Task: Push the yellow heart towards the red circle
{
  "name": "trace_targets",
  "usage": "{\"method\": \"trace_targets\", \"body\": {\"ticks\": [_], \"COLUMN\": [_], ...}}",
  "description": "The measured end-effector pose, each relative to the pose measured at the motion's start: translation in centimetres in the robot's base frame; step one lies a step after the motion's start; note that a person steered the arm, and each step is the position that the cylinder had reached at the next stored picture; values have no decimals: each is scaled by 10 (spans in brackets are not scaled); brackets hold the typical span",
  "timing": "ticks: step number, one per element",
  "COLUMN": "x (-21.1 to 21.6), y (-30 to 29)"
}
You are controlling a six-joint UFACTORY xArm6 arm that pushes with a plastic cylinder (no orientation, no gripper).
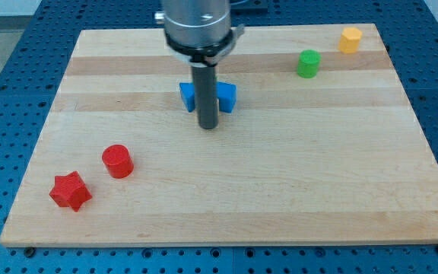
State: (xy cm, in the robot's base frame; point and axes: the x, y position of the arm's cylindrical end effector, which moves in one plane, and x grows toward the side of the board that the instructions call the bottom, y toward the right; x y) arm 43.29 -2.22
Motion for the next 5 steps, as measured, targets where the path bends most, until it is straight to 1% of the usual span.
{"method": "trace_targets", "body": {"ticks": [1,4,5], "x": [-23,-79,-74], "y": [18,20,20]}}
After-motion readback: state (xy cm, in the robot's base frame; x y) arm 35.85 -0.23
